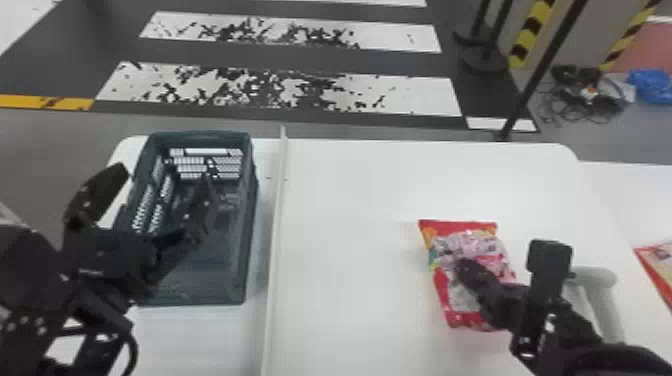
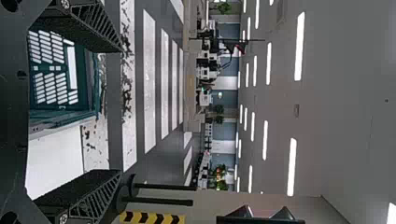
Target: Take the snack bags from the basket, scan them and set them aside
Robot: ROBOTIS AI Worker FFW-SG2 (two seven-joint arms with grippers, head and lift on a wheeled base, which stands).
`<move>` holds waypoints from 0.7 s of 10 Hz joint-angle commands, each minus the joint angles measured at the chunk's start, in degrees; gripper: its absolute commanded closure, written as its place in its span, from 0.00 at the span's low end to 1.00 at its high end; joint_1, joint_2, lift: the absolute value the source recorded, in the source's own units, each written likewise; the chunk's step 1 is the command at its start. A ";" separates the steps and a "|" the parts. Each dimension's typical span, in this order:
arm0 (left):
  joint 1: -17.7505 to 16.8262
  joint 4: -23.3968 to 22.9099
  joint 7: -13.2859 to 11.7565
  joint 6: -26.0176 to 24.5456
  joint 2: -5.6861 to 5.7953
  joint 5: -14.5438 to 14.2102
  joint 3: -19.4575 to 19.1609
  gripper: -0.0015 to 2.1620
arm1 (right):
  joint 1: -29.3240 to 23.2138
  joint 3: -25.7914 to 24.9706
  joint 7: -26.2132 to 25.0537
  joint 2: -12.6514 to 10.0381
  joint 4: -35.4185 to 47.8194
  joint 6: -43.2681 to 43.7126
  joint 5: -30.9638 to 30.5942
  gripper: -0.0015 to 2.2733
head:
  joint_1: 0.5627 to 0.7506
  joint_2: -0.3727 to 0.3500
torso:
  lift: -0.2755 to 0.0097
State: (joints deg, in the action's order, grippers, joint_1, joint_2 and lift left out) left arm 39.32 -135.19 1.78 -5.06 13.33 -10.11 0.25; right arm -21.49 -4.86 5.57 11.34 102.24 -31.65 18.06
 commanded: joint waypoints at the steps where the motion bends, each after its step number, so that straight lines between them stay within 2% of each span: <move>1: -0.74 0.81 -0.02 0.00 0.12 -0.34 0.28 0.03 | -1.72 -1.90 -0.65 0.00 1.30 -1.01 0.75 0.99 | 0.70 0.40 | 0.70; 5: -1.79 2.22 0.07 0.18 0.30 -0.61 1.15 0.03 | -6.37 -7.35 -1.70 0.00 7.72 -4.35 4.79 0.99 | 0.70 0.29 | 0.70; 7: -2.23 2.74 0.07 0.35 0.30 -0.70 1.33 0.03 | -7.78 -7.35 -1.44 0.09 9.56 -4.70 5.23 0.99 | 0.70 0.28 | 0.70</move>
State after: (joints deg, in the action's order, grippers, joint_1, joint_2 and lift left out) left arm 37.19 -132.54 1.87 -4.75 13.63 -10.80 1.54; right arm -29.03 -12.28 4.13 11.47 111.47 -36.29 23.22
